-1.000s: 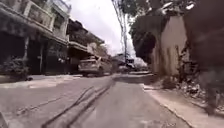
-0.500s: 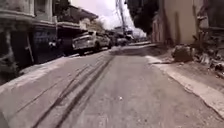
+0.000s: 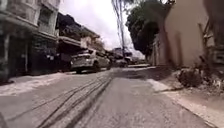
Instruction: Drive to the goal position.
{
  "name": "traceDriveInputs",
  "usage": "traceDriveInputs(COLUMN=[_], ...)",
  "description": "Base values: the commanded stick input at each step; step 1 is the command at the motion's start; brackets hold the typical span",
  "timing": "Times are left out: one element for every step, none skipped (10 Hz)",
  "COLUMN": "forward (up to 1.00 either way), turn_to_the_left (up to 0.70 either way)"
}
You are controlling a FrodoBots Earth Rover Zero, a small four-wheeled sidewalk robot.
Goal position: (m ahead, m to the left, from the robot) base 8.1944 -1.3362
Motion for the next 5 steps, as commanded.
traceDriveInputs(forward=[1.00,1.00,1.00,1.00,1.00], turn_to_the_left=[0.00,0.00,0.00,0.00,0.00])
